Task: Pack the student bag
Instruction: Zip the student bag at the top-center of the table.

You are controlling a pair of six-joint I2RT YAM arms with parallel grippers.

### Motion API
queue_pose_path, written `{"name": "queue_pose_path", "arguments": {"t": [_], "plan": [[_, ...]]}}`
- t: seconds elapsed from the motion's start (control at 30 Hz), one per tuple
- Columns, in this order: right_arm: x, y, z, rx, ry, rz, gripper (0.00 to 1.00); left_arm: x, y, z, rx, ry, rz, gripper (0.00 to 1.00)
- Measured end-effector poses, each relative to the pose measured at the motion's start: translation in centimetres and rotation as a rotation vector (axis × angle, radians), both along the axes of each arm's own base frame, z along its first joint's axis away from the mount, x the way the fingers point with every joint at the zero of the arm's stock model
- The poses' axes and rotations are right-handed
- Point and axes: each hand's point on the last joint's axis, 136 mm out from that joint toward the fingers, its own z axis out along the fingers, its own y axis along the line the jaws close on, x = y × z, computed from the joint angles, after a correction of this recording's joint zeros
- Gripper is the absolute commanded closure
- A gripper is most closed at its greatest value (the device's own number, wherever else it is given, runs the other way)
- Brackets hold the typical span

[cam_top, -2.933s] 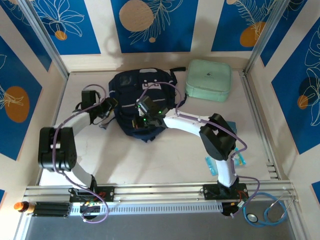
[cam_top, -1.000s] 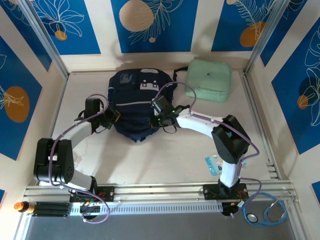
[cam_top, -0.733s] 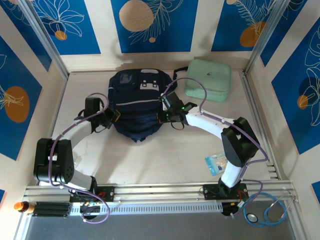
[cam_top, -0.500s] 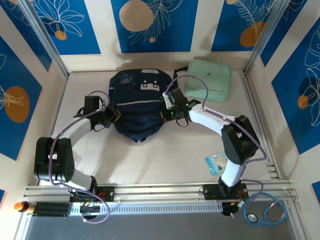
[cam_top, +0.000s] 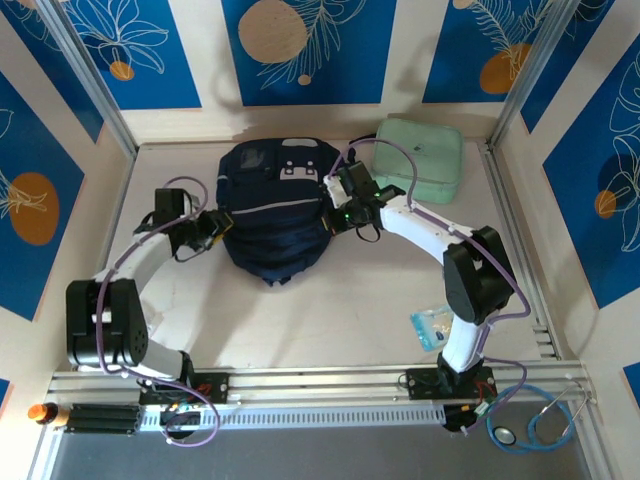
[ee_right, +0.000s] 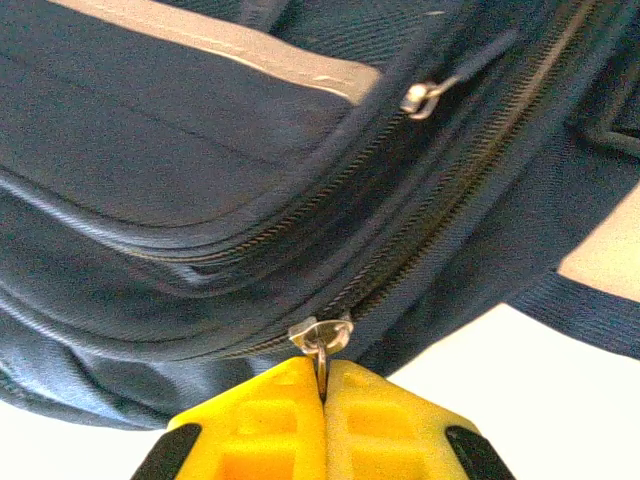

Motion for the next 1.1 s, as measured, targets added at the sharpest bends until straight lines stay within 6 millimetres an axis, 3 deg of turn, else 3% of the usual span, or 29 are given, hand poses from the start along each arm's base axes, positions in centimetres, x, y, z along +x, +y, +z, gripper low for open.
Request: {"name": "queue_pose_path", "arguments": {"t": [0.13, 0.23, 0.33, 0.5, 0.73, 1.0, 1.1], "plan": [[-1.7, 3.3, 1.2, 0.024, 0.003, 0.053, 1.00, -1.2, 2.1, 3.2, 0.084, -0.091, 0.093, 0.45], [-3.2, 6.9, 1.7, 0.059, 0.012, 0.113, 1.00, -2.5, 2.6, 4.8, 0.083, -0.142, 0.140, 0.45], [-4.5, 10.1, 1.1, 0.087, 0.037, 0.166, 1.00, -3.5, 2.3, 4.1, 0.035, -0.127, 0.167, 0.45], [-6.2, 13.8, 0.1, 0.124, 0.076, 0.224, 1.00, -4.8, 0.7, 0.9, -0.088, -0.021, 0.192, 0.50], [-7.4, 15.5, 0.3, 0.148, 0.086, 0.249, 1.00, -5.0, -0.4, -0.5, -0.151, 0.027, 0.229, 0.60], [-7.7, 15.7, 0.3, 0.147, 0.088, 0.255, 1.00, -4.0, -0.5, -1.6, -0.180, 0.050, 0.261, 0.70], [-7.7, 15.6, 0.2, 0.143, 0.088, 0.254, 1.00, -3.8, -0.6, -1.9, -0.183, 0.056, 0.264, 0.79]]}}
